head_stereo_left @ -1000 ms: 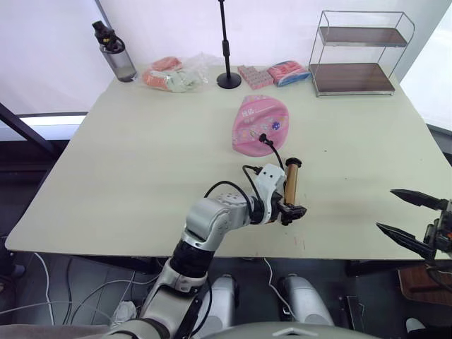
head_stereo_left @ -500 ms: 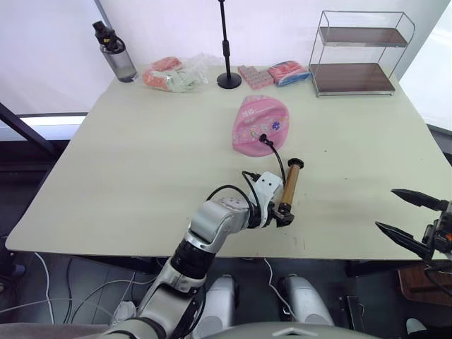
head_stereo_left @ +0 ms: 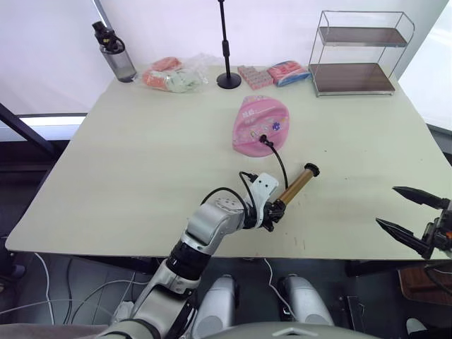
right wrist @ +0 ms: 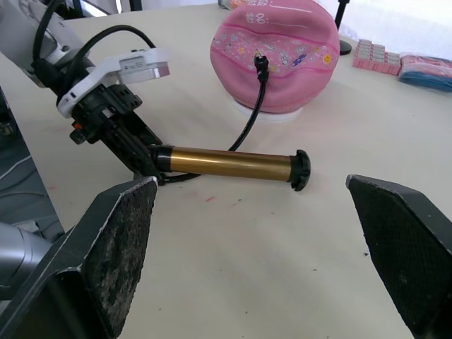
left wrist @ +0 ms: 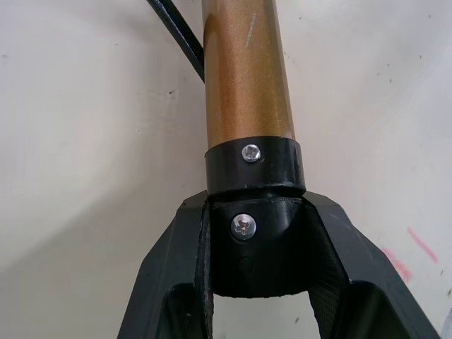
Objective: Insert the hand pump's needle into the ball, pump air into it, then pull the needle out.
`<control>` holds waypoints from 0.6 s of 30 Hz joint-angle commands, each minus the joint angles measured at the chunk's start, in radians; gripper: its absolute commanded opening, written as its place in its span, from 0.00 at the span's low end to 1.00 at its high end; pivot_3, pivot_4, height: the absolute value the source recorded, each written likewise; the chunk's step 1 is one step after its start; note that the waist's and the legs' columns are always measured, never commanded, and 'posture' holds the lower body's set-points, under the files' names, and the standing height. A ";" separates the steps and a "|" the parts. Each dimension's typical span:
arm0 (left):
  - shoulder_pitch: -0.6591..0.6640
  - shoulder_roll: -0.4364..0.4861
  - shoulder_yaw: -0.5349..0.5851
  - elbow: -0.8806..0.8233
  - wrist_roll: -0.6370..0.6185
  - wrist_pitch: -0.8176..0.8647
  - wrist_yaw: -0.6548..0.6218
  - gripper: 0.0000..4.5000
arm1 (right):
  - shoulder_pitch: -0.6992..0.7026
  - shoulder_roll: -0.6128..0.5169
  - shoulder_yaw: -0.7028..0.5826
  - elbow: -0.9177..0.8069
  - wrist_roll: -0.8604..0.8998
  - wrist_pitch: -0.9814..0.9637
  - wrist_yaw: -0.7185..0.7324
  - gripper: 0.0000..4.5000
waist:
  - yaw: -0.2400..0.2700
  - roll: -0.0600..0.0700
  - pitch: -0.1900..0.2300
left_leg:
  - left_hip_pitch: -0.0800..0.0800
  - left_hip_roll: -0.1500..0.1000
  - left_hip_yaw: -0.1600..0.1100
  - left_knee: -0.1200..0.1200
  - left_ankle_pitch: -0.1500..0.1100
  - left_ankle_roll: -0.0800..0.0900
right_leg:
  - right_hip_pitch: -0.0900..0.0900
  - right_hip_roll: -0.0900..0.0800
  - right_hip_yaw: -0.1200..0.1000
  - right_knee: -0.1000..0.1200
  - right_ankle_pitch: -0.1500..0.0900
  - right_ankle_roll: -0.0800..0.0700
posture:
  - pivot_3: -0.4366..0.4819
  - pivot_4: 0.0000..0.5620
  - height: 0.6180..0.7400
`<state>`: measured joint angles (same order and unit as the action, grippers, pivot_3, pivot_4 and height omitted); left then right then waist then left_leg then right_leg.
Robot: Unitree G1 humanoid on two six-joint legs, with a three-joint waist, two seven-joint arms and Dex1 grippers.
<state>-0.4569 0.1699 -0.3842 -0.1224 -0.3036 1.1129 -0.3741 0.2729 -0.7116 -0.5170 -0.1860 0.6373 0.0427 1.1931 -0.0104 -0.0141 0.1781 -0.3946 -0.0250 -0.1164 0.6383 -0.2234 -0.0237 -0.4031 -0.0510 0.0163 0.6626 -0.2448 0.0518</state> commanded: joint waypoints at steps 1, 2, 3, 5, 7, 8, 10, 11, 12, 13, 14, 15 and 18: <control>0.039 0.060 0.025 -0.060 0.001 -0.157 -0.083 0.26 | -0.033 0.035 0.045 -0.088 0.038 0.075 -0.096 1.00 | -0.001 0.000 0.000 | 0.000 0.000 0.000 0.000 0.000 0.000 | 0.000 0.000 0.000 0.000 0.000 0.000 | 0.48 0.27 0.93; 0.044 0.064 0.027 -0.062 -0.002 -0.176 -0.094 0.26 | -0.039 0.040 0.051 -0.095 0.042 0.085 -0.110 1.00 | -0.003 0.000 0.000 | 0.000 0.000 0.000 0.000 0.000 0.000 | 0.000 0.000 0.000 0.000 0.000 0.000 | 0.48 0.27 0.93; 0.051 0.075 0.029 -0.061 -0.002 -0.222 -0.119 0.26 | -0.050 0.048 0.065 -0.112 0.049 0.120 -0.148 1.00 | -0.003 0.000 0.000 | 0.001 0.001 0.000 0.000 0.000 0.000 | 0.000 0.000 0.000 0.000 0.000 0.000 | 0.48 0.27 0.93; 0.062 0.092 0.036 -0.043 0.002 -0.321 -0.165 0.26 | -0.081 0.069 0.100 -0.147 0.056 0.180 -0.229 1.00 | 0.000 0.001 0.000 | 0.000 0.001 0.000 0.000 0.000 0.000 | 0.000 0.000 0.000 0.000 0.000 0.000 | 0.48 0.27 0.93; 0.071 0.096 0.048 -0.017 0.007 -0.421 -0.205 0.26 | -0.109 0.084 0.127 -0.181 0.091 0.270 -0.313 1.00 | 0.002 0.001 0.000 | 0.000 0.001 0.000 0.000 0.000 0.000 | 0.000 0.000 0.000 0.000 0.000 -0.001 | 0.48 0.27 0.93; 0.075 0.093 0.057 -0.004 0.006 -0.456 -0.216 0.26 | -0.125 0.086 0.136 -0.190 0.105 0.315 -0.353 1.00 | 0.003 0.001 0.000 | 0.000 0.000 0.000 0.000 0.000 0.000 | 0.000 0.000 0.000 0.000 0.000 -0.001 | 0.48 0.27 0.93; 0.086 0.085 0.077 0.027 0.006 -0.550 -0.241 0.26 | -0.178 0.111 0.142 -0.196 0.137 0.376 -0.442 1.00 | 0.006 0.001 0.000 | -0.001 0.000 0.000 0.000 0.000 0.000 | 0.000 -0.001 0.000 0.000 0.001 -0.002 | 0.48 0.27 0.93; 0.092 0.084 0.081 0.039 0.003 -0.582 -0.256 0.26 | -0.199 0.117 0.144 -0.198 0.150 0.401 -0.475 1.00 | 0.008 0.001 0.000 | -0.001 0.000 0.000 0.000 0.000 0.000 | 0.000 -0.001 0.000 -0.001 0.002 -0.004 | 0.48 0.27 0.93; 0.098 0.081 0.086 0.052 0.000 -0.614 -0.272 0.26 | -0.219 0.119 0.147 -0.201 0.164 0.434 -0.505 1.00 | 0.005 0.001 0.000 | -0.001 0.000 0.000 0.000 0.000 0.000 | -0.001 -0.001 0.000 -0.001 0.002 -0.004 | 0.48 0.27 0.93; 0.105 0.076 0.096 0.069 -0.005 -0.658 -0.292 0.26 | -0.250 0.127 0.148 -0.201 0.194 0.475 -0.545 1.00 | 0.005 0.001 0.000 | -0.001 0.000 0.001 0.000 0.000 0.000 | -0.001 -0.001 0.000 -0.001 0.002 -0.004 | 0.48 0.27 0.93; 0.111 0.069 0.106 0.088 -0.011 -0.701 -0.314 0.26 | -0.286 0.140 0.148 -0.203 0.247 0.530 -0.594 1.00 | 0.003 0.001 0.000 | -0.001 0.000 0.001 0.000 0.000 0.001 | -0.001 -0.001 0.001 0.000 0.002 -0.004 | 0.48 0.27 0.93; 0.115 0.064 0.113 0.104 -0.013 -0.733 -0.330 0.26 | -0.311 0.149 0.146 -0.206 0.287 0.572 -0.630 1.00 | 0.002 0.001 0.000 | -0.001 0.000 0.001 0.000 0.000 0.001 | -0.001 -0.001 0.001 0.000 0.002 -0.005 | 0.48 0.27 0.93; 0.109 0.057 0.129 0.159 -0.003 -0.835 -0.374 0.26 | -0.374 0.164 0.159 -0.213 0.385 0.673 -0.702 1.00 | 0.003 0.001 0.000 | -0.001 0.000 0.000 0.000 0.000 0.001 | -0.001 0.000 0.000 0.000 0.003 -0.005 | 0.48 0.27 0.93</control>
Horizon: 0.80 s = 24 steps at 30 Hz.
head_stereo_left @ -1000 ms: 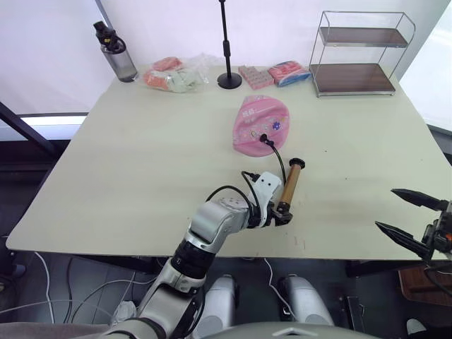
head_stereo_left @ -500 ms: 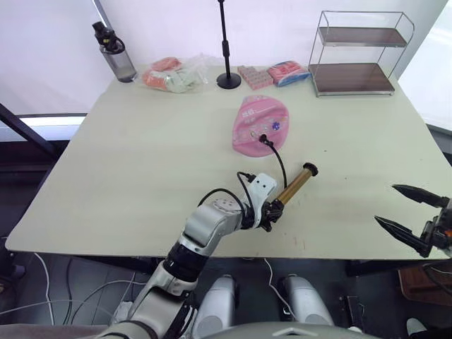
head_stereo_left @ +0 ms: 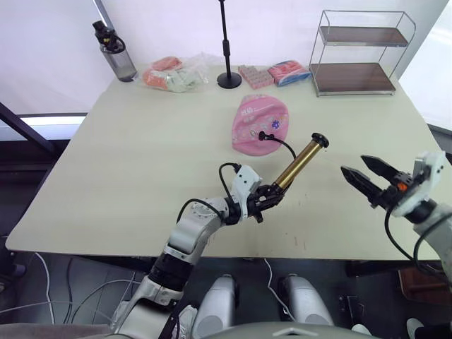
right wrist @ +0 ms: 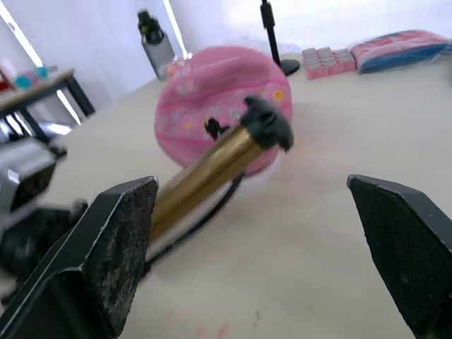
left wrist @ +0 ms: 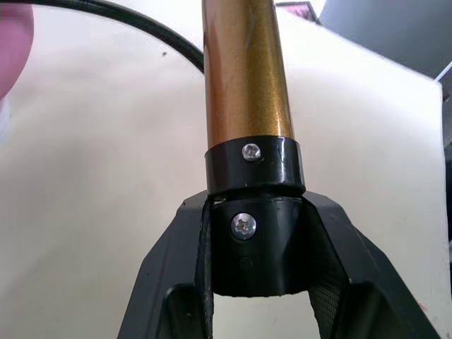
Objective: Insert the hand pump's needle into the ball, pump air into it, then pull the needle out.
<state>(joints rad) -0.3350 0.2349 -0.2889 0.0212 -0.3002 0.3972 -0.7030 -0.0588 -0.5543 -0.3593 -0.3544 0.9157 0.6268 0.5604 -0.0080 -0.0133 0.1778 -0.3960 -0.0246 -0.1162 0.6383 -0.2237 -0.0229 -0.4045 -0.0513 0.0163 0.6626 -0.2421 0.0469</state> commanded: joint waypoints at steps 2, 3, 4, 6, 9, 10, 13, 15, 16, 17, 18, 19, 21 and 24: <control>-0.026 -0.008 0.044 0.061 0.002 -0.179 -0.077 0.26 | -0.095 0.031 0.011 -0.047 0.198 0.156 -0.143 1.00 | 0.000 0.000 0.000 | -0.001 0.000 0.000 0.000 0.000 0.001 | 0.000 0.000 0.000 0.000 0.000 0.000 | 0.48 0.27 0.93; -0.034 -0.010 0.054 0.085 0.002 -0.199 -0.085 0.26 | -0.119 0.045 0.017 -0.049 0.243 0.182 -0.174 1.00 | -0.001 0.000 0.000 | 0.000 0.000 0.000 0.000 0.000 0.001 | 0.000 0.000 0.000 0.000 0.000 0.000 | 0.48 0.27 0.93; -0.039 -0.012 0.062 0.102 -0.003 -0.218 -0.096 0.26 | -0.137 0.056 0.022 -0.050 0.278 0.201 -0.202 1.00 | -0.003 0.000 0.000 | 0.000 0.000 0.000 0.000 -0.001 0.001 | 0.000 0.000 0.000 0.000 0.000 0.000 | 0.48 0.27 0.93; -0.047 -0.016 0.074 0.128 -0.019 -0.240 -0.128 0.26 | -0.169 0.086 0.028 -0.038 0.311 0.216 -0.258 1.00 | -0.005 0.000 0.000 | 0.000 0.000 0.001 0.000 -0.001 0.002 | 0.000 0.000 0.000 0.000 0.000 0.000 | 0.48 0.27 0.93; -0.044 -0.010 0.077 0.140 -0.031 -0.252 -0.184 0.26 | -0.216 0.148 0.033 -0.014 0.375 0.219 -0.352 1.00 | -0.006 0.000 0.000 | 0.000 0.000 0.000 0.000 -0.001 0.002 | 0.000 0.001 0.000 0.000 0.000 0.000 | 0.48 0.27 0.93; -0.045 -0.010 0.079 0.146 -0.034 -0.258 -0.199 0.26 | -0.233 0.163 0.036 -0.007 0.386 0.220 -0.375 1.00 | -0.007 0.000 0.000 | 0.000 0.000 0.000 0.000 -0.001 0.002 | 0.000 0.001 0.000 0.000 0.000 0.000 | 0.48 0.27 0.93; -0.057 -0.022 0.096 0.169 -0.043 -0.268 -0.214 0.26 | -0.271 0.198 0.050 0.011 0.398 0.218 -0.437 1.00 | -0.007 0.000 0.000 | 0.000 0.000 0.000 0.000 -0.001 0.002 | 0.000 0.001 0.000 0.000 0.000 0.000 | 0.48 0.27 0.93; -0.065 -0.029 0.101 0.181 -0.037 -0.275 -0.222 0.26 | -0.284 0.221 0.053 0.017 0.418 0.214 -0.469 1.00 | -0.007 0.000 0.000 | 0.000 0.000 0.000 0.000 -0.001 0.002 | 0.000 0.001 0.000 0.000 0.000 0.000 | 0.48 0.27 0.93; -0.069 -0.033 0.105 0.188 -0.035 -0.277 -0.226 0.26 | -0.291 0.235 0.052 0.022 0.430 0.208 -0.489 1.00 | -0.007 0.000 0.000 | 0.000 0.000 0.000 0.000 -0.001 0.002 | 0.000 0.001 0.000 0.000 0.000 0.000 | 0.48 0.27 0.93; -0.072 -0.036 0.107 0.194 -0.034 -0.281 -0.229 0.26 | -0.298 0.245 0.050 0.028 0.439 0.204 -0.504 1.00 | -0.007 0.000 0.000 | 0.000 0.000 0.000 0.000 -0.001 0.002 | 0.000 0.001 0.000 0.000 0.000 0.000 | 0.48 0.27 0.93; -0.073 -0.039 0.109 0.196 -0.034 -0.285 -0.232 0.26 | -0.305 0.252 0.049 0.033 0.446 0.202 -0.517 1.00 | -0.008 0.000 0.000 | 0.000 0.000 0.000 0.000 -0.001 0.002 | 0.000 0.001 0.000 0.000 0.000 0.000 | 0.48 0.27 0.93; -0.074 -0.041 0.111 0.197 -0.035 -0.288 -0.235 0.26 | -0.310 0.255 0.049 0.036 0.450 0.201 -0.527 1.00 | -0.008 0.000 0.000 | 0.000 0.000 0.000 0.000 -0.001 0.002 | 0.000 0.001 0.000 0.000 0.000 0.000 | 0.48 0.27 0.93; -0.075 -0.044 0.114 0.199 -0.034 -0.289 -0.236 0.26 | -0.318 0.256 0.049 0.042 0.455 0.202 -0.538 1.00 | -0.009 0.000 0.000 | 0.000 0.000 0.000 0.000 -0.001 0.002 | 0.000 0.001 0.001 0.000 0.000 0.000 | 0.48 0.27 0.93; -0.075 -0.046 0.119 0.201 -0.034 -0.290 -0.240 0.26 | -0.327 0.253 0.048 0.056 0.455 0.202 -0.545 1.00 | -0.009 0.000 0.000 | 0.000 0.000 0.000 0.000 -0.001 0.003 | 0.000 0.002 0.000 0.000 0.000 0.000 | 0.48 0.27 0.93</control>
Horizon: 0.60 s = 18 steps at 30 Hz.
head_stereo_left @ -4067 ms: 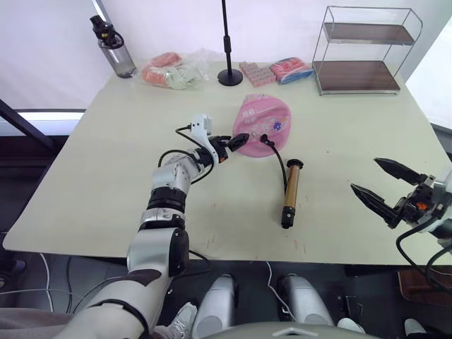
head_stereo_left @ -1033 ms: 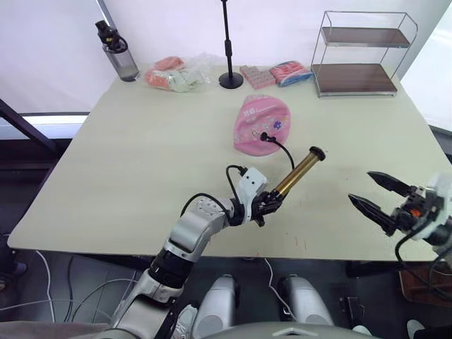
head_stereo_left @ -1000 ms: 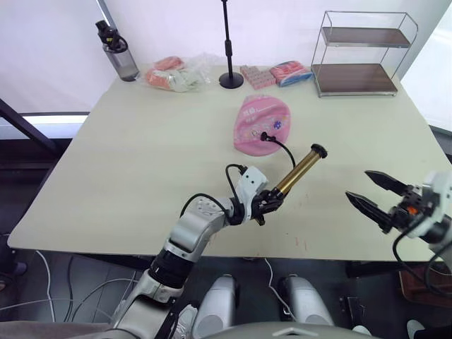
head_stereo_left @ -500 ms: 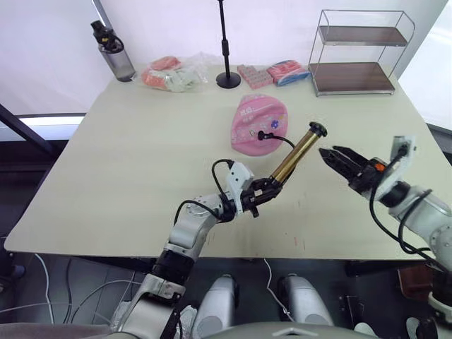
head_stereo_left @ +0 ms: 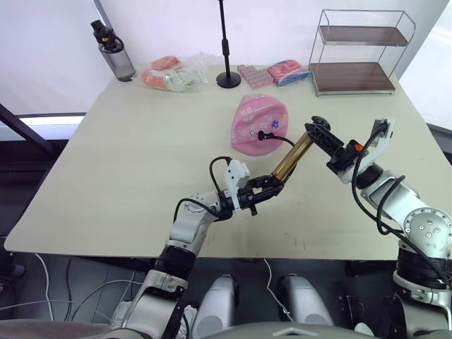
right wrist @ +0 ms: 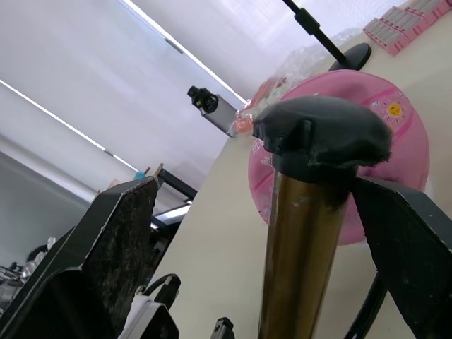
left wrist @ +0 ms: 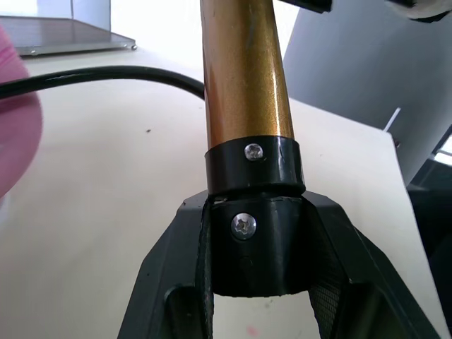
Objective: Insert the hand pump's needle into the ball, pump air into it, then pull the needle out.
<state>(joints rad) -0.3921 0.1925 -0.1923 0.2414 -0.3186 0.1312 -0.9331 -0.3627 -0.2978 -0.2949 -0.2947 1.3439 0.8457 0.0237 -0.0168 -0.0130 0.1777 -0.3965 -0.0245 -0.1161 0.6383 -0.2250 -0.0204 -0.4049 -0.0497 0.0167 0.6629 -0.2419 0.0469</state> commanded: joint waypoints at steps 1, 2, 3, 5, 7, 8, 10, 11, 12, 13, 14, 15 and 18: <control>-0.017 -0.002 0.023 -0.020 -0.015 -0.025 -0.013 0.26 | -0.027 -0.006 -0.018 0.002 0.025 -0.017 -0.008 1.00 | -0.001 0.000 0.000 | 0.000 0.000 0.000 0.000 0.000 0.000 | 0.000 0.000 0.000 0.000 0.000 0.000 | 0.48 0.27 0.93; -0.016 -0.002 0.024 -0.020 -0.016 -0.024 -0.015 0.26 | -0.032 -0.009 -0.019 0.008 0.025 -0.018 -0.008 1.00 | -0.001 0.000 0.000 | 0.000 0.000 0.000 0.000 0.000 0.000 | 0.000 0.000 0.000 0.000 0.000 0.000 | 0.48 0.27 0.93; -0.015 -0.001 0.025 -0.021 -0.015 -0.022 -0.016 0.26 | -0.037 -0.010 -0.023 0.014 0.027 -0.019 -0.008 1.00 | -0.002 0.000 0.000 | 0.000 0.000 0.000 0.000 0.000 0.000 | 0.000 0.000 0.000 0.000 0.000 0.000 | 0.48 0.27 0.93; -0.011 0.001 0.023 -0.024 -0.014 -0.019 -0.022 0.26 | -0.051 -0.014 -0.028 0.027 0.034 -0.019 -0.007 1.00 | -0.002 0.000 0.000 | 0.000 0.000 0.000 0.000 0.000 0.000 | 0.000 0.000 0.000 0.000 0.000 0.000 | 0.48 0.27 0.93; -0.006 0.003 0.021 -0.028 -0.014 -0.015 -0.025 0.26 | -0.062 -0.019 -0.030 0.038 0.036 -0.017 -0.004 1.00 | -0.002 0.000 0.000 | 0.000 0.000 0.000 0.000 0.000 0.000 | 0.000 0.000 0.000 0.000 0.000 0.000 | 0.48 0.27 0.93; -0.004 0.004 0.021 -0.029 -0.015 -0.012 -0.027 0.26 | -0.065 -0.024 -0.027 0.041 0.031 -0.014 0.003 1.00 | -0.002 0.000 0.000 | 0.000 0.000 0.000 0.000 0.000 0.000 | 0.000 0.000 0.000 0.000 0.000 0.000 | 0.48 0.27 0.93; -0.001 0.005 0.022 -0.027 -0.014 -0.012 -0.031 0.26 | -0.069 -0.028 -0.022 0.048 0.025 -0.012 0.012 1.00 | -0.002 0.000 0.000 | 0.000 0.000 0.000 0.000 0.000 0.000 | 0.000 0.000 0.000 0.000 0.000 0.000 | 0.48 0.27 0.93; 0.000 0.006 0.023 -0.025 -0.014 -0.012 -0.032 0.26 | -0.071 -0.026 -0.022 0.052 0.024 -0.014 0.012 1.00 | -0.002 0.000 0.000 | 0.000 0.000 0.000 0.000 0.000 0.000 | 0.000 0.000 0.000 0.000 0.000 0.000 | 0.48 0.27 0.93; 0.000 0.007 0.023 -0.024 -0.014 -0.011 -0.034 0.26 | -0.074 -0.028 -0.021 0.055 0.022 -0.014 0.015 1.00 | -0.002 0.000 0.000 | 0.000 0.000 0.000 0.000 0.000 0.000 | 0.000 0.000 0.000 0.000 0.000 0.000 | 0.48 0.27 0.93; 0.000 0.008 0.023 -0.024 -0.014 -0.010 -0.035 0.26 | -0.078 -0.028 -0.021 0.058 0.022 -0.014 0.017 1.00 | -0.003 0.000 0.000 | 0.000 0.000 0.000 0.000 0.000 0.001 | 0.000 0.000 0.000 0.000 0.000 0.000 | 0.48 0.27 0.93; 0.001 0.009 0.023 -0.025 -0.015 -0.008 -0.037 0.26 | -0.080 -0.028 -0.021 0.060 0.023 -0.014 0.018 1.00 | -0.003 0.000 0.000 | 0.000 0.000 0.000 0.000 0.000 0.001 | 0.000 0.000 0.000 0.000 0.000 0.000 | 0.48 0.27 0.93; 0.001 0.010 0.023 -0.026 -0.016 -0.006 -0.038 0.26 | -0.082 -0.027 -0.021 0.061 0.023 -0.015 0.018 1.00 | -0.003 0.000 0.000 | 0.000 0.000 0.000 0.000 0.000 0.001 | 0.000 0.000 0.000 0.000 0.000 0.000 | 0.48 0.27 0.93; 0.008 0.014 0.021 -0.033 -0.018 -0.005 -0.045 0.26 | -0.091 -0.023 -0.024 0.075 0.018 -0.019 0.015 1.00 | -0.003 0.000 0.000 | 0.000 0.000 0.000 0.000 0.000 0.001 | 0.000 0.000 0.000 0.000 0.000 0.000 | 0.48 0.27 0.93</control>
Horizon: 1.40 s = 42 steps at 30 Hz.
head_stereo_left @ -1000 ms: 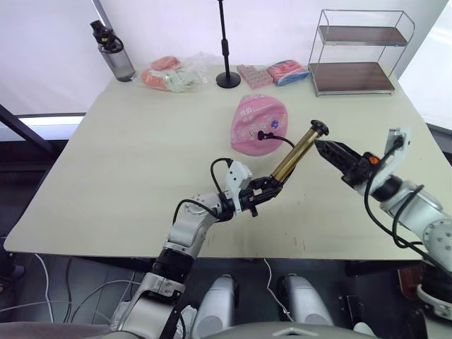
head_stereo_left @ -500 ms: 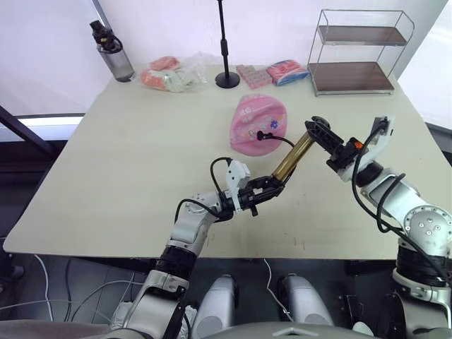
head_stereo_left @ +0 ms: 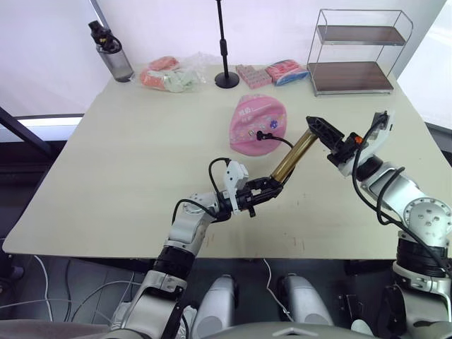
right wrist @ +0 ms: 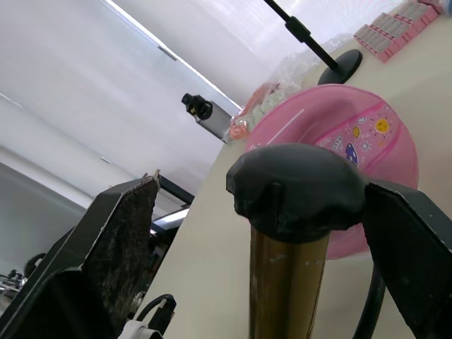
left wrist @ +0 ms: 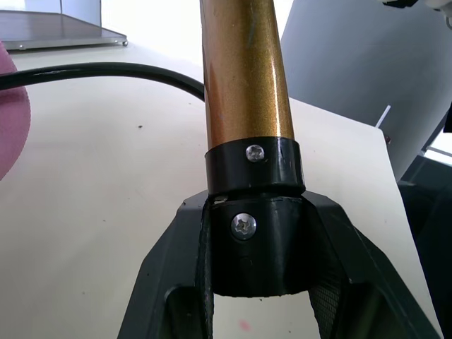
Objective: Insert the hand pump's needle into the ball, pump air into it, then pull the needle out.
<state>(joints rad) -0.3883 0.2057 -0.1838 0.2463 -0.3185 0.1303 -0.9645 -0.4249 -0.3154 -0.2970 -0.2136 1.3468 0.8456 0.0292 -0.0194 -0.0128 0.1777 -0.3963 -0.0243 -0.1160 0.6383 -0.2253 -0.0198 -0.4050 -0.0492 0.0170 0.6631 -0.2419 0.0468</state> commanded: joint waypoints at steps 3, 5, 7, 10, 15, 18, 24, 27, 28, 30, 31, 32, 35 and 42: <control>0.012 0.004 0.013 -0.043 -0.018 -0.005 -0.018 0.26 | -0.036 -0.003 -0.029 0.007 0.025 -0.018 0.002 1.00 | 0.000 0.000 0.000 | 0.000 0.000 0.000 0.000 0.000 0.000 | 0.000 0.000 0.000 0.000 0.000 0.000 | 0.48 0.27 0.93; 0.016 0.006 0.011 -0.044 -0.016 -0.005 -0.020 0.26 | -0.041 -0.003 -0.035 0.015 0.040 -0.015 -0.007 1.00 | -0.001 0.000 0.000 | 0.000 0.000 0.000 0.000 0.000 0.000 | 0.000 0.000 0.000 0.000 0.000 0.000 | 0.48 0.27 0.93; 0.019 0.007 0.008 -0.046 -0.014 -0.005 -0.023 0.26 | -0.046 -0.003 -0.039 0.022 0.056 -0.008 -0.019 1.00 | 0.000 0.000 0.000 | 0.000 0.000 0.000 0.000 0.000 0.000 | 0.000 0.000 0.000 0.000 0.000 0.000 | 0.48 0.27 0.93; 0.020 0.006 0.008 -0.047 -0.014 -0.003 -0.022 0.26 | -0.052 -0.007 -0.038 0.029 0.068 0.001 -0.033 1.00 | 0.000 0.000 0.000 | 0.000 0.000 0.000 0.000 0.000 0.000 | 0.000 0.000 0.000 0.000 0.000 0.000 | 0.48 0.27 0.93; 0.022 0.005 0.005 -0.045 -0.013 -0.002 -0.024 0.26 | -0.056 -0.012 -0.031 0.028 0.059 0.003 -0.036 1.00 | 0.000 0.000 0.000 | 0.000 0.000 0.000 0.000 0.000 0.000 | 0.000 0.000 0.000 0.000 0.000 0.000 | 0.48 0.27 0.93; 0.021 0.005 0.004 -0.040 -0.011 -0.004 -0.026 0.26 | -0.053 -0.015 -0.021 0.025 0.045 0.005 -0.030 1.00 | 0.000 0.000 0.000 | 0.000 0.000 0.000 0.000 0.000 0.000 | 0.000 0.000 0.000 0.000 0.000 0.000 | 0.48 0.27 0.93; 0.018 0.006 0.003 -0.034 -0.009 -0.005 -0.031 0.26 | -0.038 -0.030 0.003 0.014 0.015 0.019 -0.010 1.00 | 0.000 0.000 0.000 | 0.000 0.000 0.000 0.000 0.000 0.000 | 0.000 0.000 0.000 0.000 0.000 0.000 | 0.48 0.27 0.93; 0.019 0.008 0.001 -0.033 -0.006 -0.005 -0.034 0.26 | -0.035 -0.033 0.002 0.013 0.010 0.021 -0.002 1.00 | 0.000 0.000 0.000 | 0.000 0.000 0.000 0.000 0.000 0.000 | 0.000 0.000 0.000 0.000 0.000 0.000 | 0.48 0.27 0.93; 0.018 0.009 0.001 -0.030 -0.006 -0.004 -0.035 0.26 | -0.037 -0.035 0.000 0.017 0.007 0.021 0.001 1.00 | 0.000 0.000 0.000 | 0.000 0.000 0.000 0.000 0.000 0.000 | 0.000 0.000 0.000 0.000 0.000 0.000 | 0.48 0.27 0.93; 0.020 0.012 -0.001 -0.031 -0.006 0.000 -0.038 0.26 | -0.039 -0.039 -0.003 0.021 0.001 0.022 0.008 1.00 | 0.000 0.000 0.000 | 0.000 0.000 0.000 0.000 0.000 0.000 | 0.000 0.000 0.000 0.000 0.000 0.000 | 0.48 0.27 0.93; 0.020 0.012 -0.001 -0.031 -0.006 0.001 -0.039 0.26 | -0.041 -0.040 -0.005 0.024 -0.001 0.021 0.010 1.00 | 0.000 0.000 0.000 | 0.000 0.000 0.000 0.000 0.000 0.000 | 0.000 0.000 0.000 0.000 0.000 0.000 | 0.48 0.27 0.93; 0.021 0.013 -0.002 -0.033 -0.007 0.004 -0.040 0.26 | -0.043 -0.042 -0.006 0.027 -0.003 0.021 0.013 1.00 | 0.000 0.000 0.000 | 0.000 0.000 0.000 0.000 0.000 0.000 | 0.000 0.000 0.000 0.000 0.000 0.000 | 0.48 0.27 0.93; 0.025 0.013 -0.003 -0.039 -0.008 0.008 -0.042 0.26 | -0.045 -0.046 -0.008 0.031 -0.006 0.020 0.017 1.00 | 0.000 0.000 0.000 | 0.000 0.000 0.000 0.000 0.000 0.000 | 0.000 0.000 0.000 0.000 0.000 0.000 | 0.48 0.27 0.93; 0.027 0.013 -0.003 -0.039 -0.007 0.011 -0.042 0.26 | -0.049 -0.048 -0.005 0.037 -0.018 0.023 0.027 1.00 | 0.000 0.000 0.000 | 0.000 0.000 0.000 0.000 0.000 0.000 | 0.000 0.000 0.000 0.000 0.000 0.000 | 0.48 0.27 0.93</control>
<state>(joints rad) -0.3572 0.2232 -0.1876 0.2448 -0.3171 0.1464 -0.9994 -0.4540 -0.3543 -0.2893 -0.1546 1.3209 0.8689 0.0397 -0.0197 -0.0127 0.1778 -0.3965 -0.0242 -0.1158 0.6381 -0.2254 -0.0196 -0.4053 -0.0492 0.0171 0.6629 -0.2420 0.0468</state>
